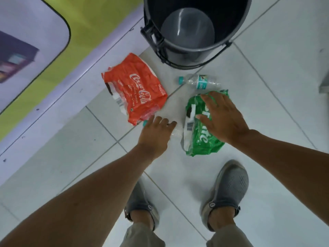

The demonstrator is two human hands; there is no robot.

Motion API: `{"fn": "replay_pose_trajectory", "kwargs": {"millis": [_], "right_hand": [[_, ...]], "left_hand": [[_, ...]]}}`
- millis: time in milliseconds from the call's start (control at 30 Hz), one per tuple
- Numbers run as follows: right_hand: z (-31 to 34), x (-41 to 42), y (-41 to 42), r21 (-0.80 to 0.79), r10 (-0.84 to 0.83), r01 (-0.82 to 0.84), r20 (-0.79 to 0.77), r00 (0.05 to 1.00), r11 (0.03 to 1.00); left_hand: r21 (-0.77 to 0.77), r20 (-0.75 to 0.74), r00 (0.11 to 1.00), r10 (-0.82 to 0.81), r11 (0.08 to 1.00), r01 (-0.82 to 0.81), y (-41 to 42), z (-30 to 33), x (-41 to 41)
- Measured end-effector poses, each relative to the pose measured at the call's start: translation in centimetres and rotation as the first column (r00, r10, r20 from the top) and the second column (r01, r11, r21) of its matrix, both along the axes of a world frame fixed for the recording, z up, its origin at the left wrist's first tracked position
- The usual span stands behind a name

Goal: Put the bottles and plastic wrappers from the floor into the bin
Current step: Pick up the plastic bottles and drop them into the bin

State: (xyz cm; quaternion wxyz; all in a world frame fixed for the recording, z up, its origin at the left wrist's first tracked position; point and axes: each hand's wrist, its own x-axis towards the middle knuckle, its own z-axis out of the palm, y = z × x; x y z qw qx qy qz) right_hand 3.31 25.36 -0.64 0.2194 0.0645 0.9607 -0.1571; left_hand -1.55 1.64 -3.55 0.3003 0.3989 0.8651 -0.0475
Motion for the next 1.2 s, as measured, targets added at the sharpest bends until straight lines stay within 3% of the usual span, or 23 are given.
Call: {"fn": "replay_pose_trajectory", "kwargs": {"millis": [133, 467, 600, 933, 1067, 1200], "right_hand": [[-0.7, -4.1, 0.3, 0.0, -0.068, 0.068, -0.025, 0.997, 0.998], [-7.1, -9.0, 0.5, 0.153, -0.021, 0.002, 0.121, 0.992, 0.988], [-7.4, -8.1, 0.6, 0.168, 0.005, -0.014, 0.05, 0.999, 0.986], [6.7, -3.5, 1.8, 0.08, 0.072, -0.065, -0.079, 0.994, 0.995], [12.4, -6.3, 2.4, 0.127, 0.076, -0.053, -0.19, 0.979, 0.991], [15.2, -11.7, 2.7, 0.23, 0.075, -0.029, -0.191, 0.979, 0.973]], "left_hand": [[0.133, -0.083, 0.985, 0.15, 0.981, -0.138, 0.6, 2.4, -4.3], [0.153, -0.141, 0.981, 0.135, 0.982, -0.113, 2.5, -0.5, -8.5], [0.157, -0.118, 0.983, 0.141, 0.98, -0.122, 2.2, 0.0, -7.3], [0.12, -0.025, 0.979, 0.201, 0.973, -0.197, 1.4, 13.3, -6.7], [0.166, -0.058, 0.982, 0.18, 0.972, -0.169, 2.2, 18.5, -8.6], [0.188, -0.121, 0.979, 0.162, 0.972, -0.137, 2.7, 20.9, -11.2]]}}
